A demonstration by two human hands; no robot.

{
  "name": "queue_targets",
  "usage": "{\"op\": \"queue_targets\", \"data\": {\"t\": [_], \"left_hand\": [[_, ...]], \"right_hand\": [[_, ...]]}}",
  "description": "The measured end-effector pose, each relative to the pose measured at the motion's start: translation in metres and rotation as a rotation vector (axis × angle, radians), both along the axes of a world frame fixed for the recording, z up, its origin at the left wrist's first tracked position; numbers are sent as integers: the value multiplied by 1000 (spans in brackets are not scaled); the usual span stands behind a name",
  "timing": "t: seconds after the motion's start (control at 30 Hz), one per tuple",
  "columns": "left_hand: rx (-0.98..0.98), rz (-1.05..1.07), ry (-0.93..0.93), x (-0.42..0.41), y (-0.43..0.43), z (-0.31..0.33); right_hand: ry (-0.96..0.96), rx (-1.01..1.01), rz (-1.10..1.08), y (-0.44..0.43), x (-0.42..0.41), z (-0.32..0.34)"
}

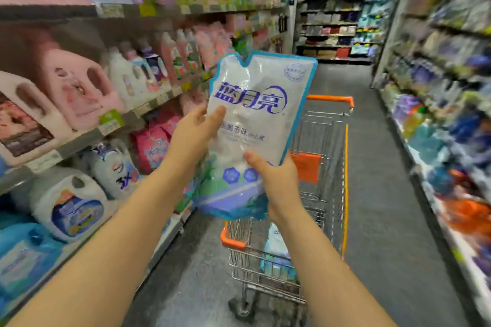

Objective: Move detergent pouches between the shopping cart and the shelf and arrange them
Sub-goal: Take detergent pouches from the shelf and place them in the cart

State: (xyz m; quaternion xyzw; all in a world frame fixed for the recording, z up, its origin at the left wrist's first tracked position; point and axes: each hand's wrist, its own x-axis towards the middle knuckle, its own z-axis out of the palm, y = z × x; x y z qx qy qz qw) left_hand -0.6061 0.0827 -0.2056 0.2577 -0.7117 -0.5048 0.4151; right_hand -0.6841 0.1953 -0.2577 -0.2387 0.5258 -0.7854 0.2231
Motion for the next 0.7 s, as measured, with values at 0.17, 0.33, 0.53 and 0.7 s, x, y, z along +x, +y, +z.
{"op": "queue_targets", "data": {"t": [0.17,0.33,0.53,0.7], "left_hand": [[138,-331,-138,-71,-24,-64],[259,-537,-190,-142,-61,-124],[462,-572,-334,-210,-81,-226],[735,-583,-534,-239,-66,-315]], "right_hand": [[-97,44,-79,-5,-68,-30],[-207,168,-109,-31,-129,-76],[-373,293,-165,-51,-183,-159],[-494,493,-214,-38,-208,-234]]}}
